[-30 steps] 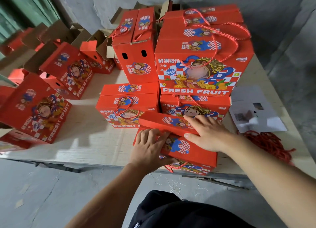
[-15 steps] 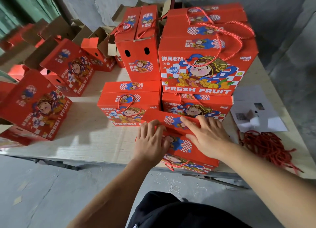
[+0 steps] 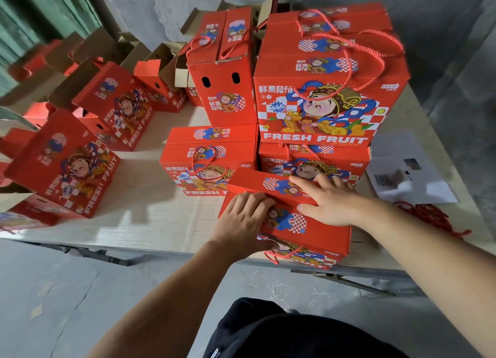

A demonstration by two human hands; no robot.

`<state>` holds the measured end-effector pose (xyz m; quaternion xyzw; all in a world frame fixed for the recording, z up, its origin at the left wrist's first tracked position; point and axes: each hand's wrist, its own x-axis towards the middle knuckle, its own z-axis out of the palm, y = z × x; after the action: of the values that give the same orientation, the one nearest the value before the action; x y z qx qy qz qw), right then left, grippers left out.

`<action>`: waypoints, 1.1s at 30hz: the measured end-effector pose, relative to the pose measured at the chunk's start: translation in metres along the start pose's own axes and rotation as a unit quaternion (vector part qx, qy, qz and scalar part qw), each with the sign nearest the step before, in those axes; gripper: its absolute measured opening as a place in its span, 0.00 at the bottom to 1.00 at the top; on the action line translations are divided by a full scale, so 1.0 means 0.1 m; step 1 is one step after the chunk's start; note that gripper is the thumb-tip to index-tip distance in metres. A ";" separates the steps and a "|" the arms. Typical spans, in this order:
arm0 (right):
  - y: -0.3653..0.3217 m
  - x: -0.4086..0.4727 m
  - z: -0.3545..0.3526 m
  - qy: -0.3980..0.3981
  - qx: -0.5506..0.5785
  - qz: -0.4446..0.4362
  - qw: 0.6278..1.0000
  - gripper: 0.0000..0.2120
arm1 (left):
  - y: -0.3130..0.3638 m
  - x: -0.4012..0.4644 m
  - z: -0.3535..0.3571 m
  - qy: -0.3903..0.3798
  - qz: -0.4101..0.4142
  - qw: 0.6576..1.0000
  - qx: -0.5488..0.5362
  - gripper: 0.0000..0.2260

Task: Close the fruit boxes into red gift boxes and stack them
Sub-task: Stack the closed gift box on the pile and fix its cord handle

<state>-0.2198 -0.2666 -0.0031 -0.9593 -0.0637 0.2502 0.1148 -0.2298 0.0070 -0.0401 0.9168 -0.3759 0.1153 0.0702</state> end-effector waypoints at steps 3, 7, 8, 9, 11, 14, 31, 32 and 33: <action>0.02 0.03 -0.20 0.008 0.026 -0.024 0.999 0.36 | 0.03 0.01 0.00 0.009 -0.023 1.000 -0.005 0.45; 0.00 0.01 -0.24 0.026 -0.019 -0.049 0.998 0.37 | 0.03 0.01 -0.02 -0.011 -0.060 0.998 -0.001 0.47; -0.02 -0.01 -0.17 0.036 -0.044 -0.049 0.997 0.37 | 0.04 0.02 -0.02 -0.020 -0.071 0.997 0.000 0.47; -0.02 -0.03 -0.09 0.054 -0.062 -0.048 0.995 0.36 | 0.05 0.03 -0.02 -0.026 -0.080 0.996 0.001 0.47; 0.00 -0.06 -0.01 0.082 -0.062 -0.048 0.994 0.36 | 0.07 0.05 -0.02 -0.026 -0.091 0.996 0.005 0.47; 0.03 -0.07 0.00 0.088 -0.041 -0.056 0.994 0.40 | 0.06 0.06 -0.01 -0.011 -0.091 0.996 0.001 0.48; -0.02 -0.01 0.12 0.107 -0.095 -0.039 0.989 0.43 | -0.23 0.41 -0.15 -0.120 -0.165 0.978 -0.036 0.33; -0.01 0.00 0.10 0.091 -0.092 -0.041 0.991 0.43 | -0.26 0.43 -0.15 -0.136 -0.158 0.978 -0.027 0.33; 0.00 0.02 0.08 0.071 -0.083 -0.043 0.993 0.42 | -0.27 0.44 -0.16 -0.140 -0.154 0.978 -0.025 0.33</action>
<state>-0.2225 -0.2648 -0.0106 -0.9771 -0.1170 0.1705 0.0493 -0.1833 -0.0001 -0.0147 0.9686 -0.2393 -0.0362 0.0569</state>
